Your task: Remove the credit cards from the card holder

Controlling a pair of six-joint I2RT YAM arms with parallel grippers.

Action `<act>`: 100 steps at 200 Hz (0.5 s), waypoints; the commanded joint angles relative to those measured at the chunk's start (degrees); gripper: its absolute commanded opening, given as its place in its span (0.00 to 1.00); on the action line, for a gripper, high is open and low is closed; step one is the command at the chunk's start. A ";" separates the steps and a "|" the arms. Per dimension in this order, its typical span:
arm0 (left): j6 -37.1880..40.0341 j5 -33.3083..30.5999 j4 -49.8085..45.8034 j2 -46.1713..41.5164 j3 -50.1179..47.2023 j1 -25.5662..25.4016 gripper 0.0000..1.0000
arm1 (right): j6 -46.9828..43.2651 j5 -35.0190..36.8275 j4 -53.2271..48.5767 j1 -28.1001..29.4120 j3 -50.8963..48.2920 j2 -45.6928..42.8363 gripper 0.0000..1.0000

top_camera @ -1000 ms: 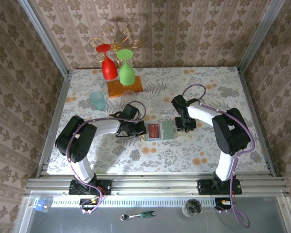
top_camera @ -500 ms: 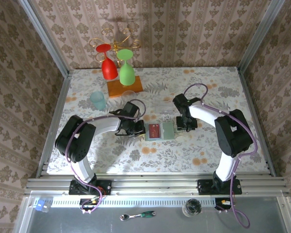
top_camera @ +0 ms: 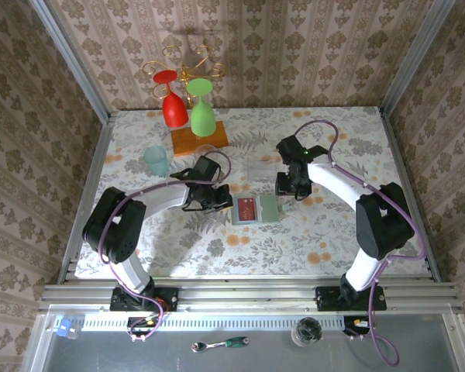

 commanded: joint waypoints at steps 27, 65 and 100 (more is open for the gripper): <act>0.96 2.62 1.88 0.46 2.07 -1.17 0.02 | 4.35 -13.82 5.87 3.04 0.96 1.64 0.42; 0.27 4.14 4.20 3.05 1.82 -1.88 0.01 | 8.01 -20.59 14.95 3.96 -2.76 3.26 0.39; -0.29 5.61 5.92 5.22 1.79 -2.21 0.00 | 9.40 -24.00 19.31 3.96 -4.40 5.68 0.31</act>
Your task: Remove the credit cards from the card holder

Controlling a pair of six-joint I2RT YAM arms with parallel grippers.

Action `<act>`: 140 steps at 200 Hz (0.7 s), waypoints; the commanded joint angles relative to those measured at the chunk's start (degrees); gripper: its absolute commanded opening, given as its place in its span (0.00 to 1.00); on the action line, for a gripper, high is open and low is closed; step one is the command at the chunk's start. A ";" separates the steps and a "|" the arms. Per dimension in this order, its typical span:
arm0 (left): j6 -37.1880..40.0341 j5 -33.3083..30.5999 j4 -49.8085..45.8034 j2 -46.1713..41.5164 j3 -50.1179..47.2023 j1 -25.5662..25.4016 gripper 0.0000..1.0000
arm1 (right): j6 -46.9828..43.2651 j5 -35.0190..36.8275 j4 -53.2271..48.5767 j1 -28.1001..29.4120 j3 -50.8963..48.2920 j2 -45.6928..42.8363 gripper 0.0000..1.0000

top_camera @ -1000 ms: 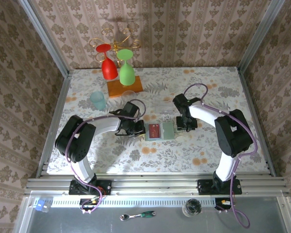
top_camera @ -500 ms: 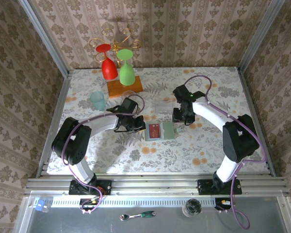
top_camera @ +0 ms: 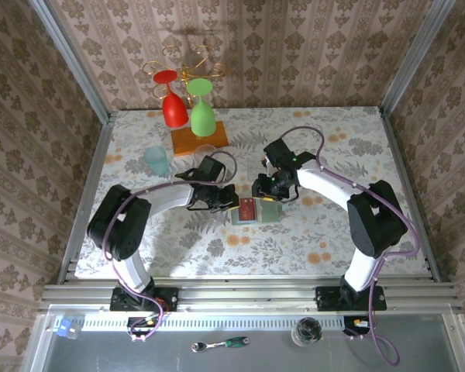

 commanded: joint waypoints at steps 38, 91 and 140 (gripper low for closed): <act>1.06 0.08 -1.65 2.68 1.06 -0.37 0.00 | 2.40 -7.25 7.08 -0.10 -2.93 4.28 0.31; 1.71 -1.78 -3.48 3.49 0.66 -0.16 0.00 | 2.42 -8.81 9.47 -0.07 -4.24 6.71 0.30; 1.94 -2.15 -3.52 3.34 0.02 0.41 0.00 | 2.31 -8.80 10.05 -0.06 -5.04 7.73 0.30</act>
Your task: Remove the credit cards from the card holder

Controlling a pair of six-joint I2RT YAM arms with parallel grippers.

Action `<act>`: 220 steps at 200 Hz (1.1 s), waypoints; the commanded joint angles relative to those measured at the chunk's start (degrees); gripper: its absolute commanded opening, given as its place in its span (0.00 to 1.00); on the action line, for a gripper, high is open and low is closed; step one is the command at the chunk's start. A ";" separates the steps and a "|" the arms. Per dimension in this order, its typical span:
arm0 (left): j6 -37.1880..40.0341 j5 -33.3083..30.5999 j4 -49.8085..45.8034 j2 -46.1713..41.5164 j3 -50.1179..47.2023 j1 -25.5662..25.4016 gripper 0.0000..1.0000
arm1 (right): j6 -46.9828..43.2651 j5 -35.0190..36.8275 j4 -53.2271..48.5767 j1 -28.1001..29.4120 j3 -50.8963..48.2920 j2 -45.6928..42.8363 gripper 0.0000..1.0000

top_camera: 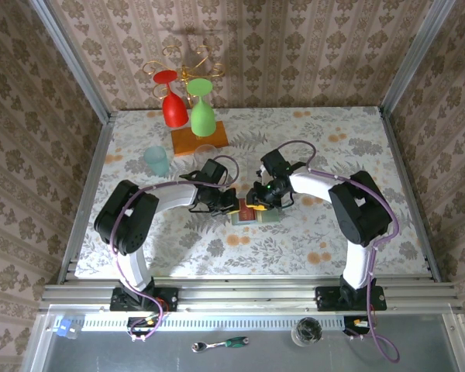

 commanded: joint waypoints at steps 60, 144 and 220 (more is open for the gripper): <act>1.93 -1.80 -3.11 0.92 -0.13 0.49 0.00 | 0.14 -2.42 1.31 -0.06 -1.39 2.14 0.21; 2.28 -1.82 -3.29 1.22 -0.02 0.83 0.00 | -0.04 -3.22 1.53 -0.06 -1.43 2.66 0.17; 2.45 -1.82 -3.39 0.60 -0.34 1.18 0.00 | -1.33 5.24 -3.05 -0.06 -1.02 -0.51 0.26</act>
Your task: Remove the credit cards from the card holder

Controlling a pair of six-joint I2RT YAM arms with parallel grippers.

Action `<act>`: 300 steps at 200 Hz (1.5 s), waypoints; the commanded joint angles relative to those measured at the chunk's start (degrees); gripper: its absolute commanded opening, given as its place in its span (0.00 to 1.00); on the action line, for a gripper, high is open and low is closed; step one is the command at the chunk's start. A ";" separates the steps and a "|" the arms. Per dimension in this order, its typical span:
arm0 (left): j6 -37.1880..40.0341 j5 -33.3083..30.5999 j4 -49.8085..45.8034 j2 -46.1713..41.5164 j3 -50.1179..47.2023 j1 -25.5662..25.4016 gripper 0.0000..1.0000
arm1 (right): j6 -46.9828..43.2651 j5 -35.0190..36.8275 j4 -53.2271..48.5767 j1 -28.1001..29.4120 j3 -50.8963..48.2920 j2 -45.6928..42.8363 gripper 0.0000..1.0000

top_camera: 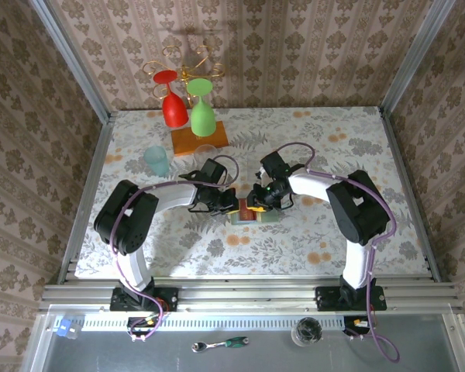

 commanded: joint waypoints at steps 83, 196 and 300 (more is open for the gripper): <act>1.74 -2.35 -3.88 -1.04 -0.45 1.64 0.00 | -1.05 1.38 -2.34 -0.12 -0.48 -5.95 0.29; 1.98 0.16 -3.39 -0.67 4.27 -0.43 0.00 | -0.72 0.81 2.47 -1.33 -5.28 -7.46 0.33; 2.56 -1.25 -4.84 2.79 4.09 -0.60 0.00 | -0.16 -2.99 6.86 -2.85 -6.27 -3.02 0.29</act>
